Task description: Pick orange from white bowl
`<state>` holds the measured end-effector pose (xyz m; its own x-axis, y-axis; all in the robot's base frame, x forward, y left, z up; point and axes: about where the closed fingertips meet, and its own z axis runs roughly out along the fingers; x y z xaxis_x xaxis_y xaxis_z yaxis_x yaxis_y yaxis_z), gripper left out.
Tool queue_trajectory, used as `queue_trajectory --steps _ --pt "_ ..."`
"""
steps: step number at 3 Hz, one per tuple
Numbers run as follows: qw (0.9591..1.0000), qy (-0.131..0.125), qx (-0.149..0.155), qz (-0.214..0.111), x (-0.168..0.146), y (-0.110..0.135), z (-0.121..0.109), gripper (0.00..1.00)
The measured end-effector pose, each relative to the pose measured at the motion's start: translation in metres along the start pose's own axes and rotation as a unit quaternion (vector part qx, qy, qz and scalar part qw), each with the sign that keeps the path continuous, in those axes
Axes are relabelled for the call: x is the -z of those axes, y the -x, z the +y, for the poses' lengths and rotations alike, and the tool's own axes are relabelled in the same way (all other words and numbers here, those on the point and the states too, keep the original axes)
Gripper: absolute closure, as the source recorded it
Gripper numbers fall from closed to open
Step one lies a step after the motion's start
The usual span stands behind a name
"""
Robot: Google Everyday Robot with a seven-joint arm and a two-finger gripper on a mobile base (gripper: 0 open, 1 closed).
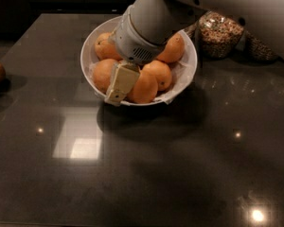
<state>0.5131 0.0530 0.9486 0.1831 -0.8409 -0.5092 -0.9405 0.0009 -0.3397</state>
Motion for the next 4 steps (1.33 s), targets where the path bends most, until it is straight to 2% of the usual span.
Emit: queue_trajectory --steps 1,2,3,4 --pt "1.0000 -0.003 -0.007 0.004 -0.0027 -0.0037 -0.0024 0.24" --pt "1.0000 -0.003 -0.007 0.004 -0.0028 -0.0037 -0.0024 0.26" --pt "0.9999 -0.001 -0.011 0.003 -0.0057 -0.0052 -0.0038 0.34" --pt "0.9999 0.004 -0.014 0.002 -0.0126 -0.0073 -0.0070 0.34"
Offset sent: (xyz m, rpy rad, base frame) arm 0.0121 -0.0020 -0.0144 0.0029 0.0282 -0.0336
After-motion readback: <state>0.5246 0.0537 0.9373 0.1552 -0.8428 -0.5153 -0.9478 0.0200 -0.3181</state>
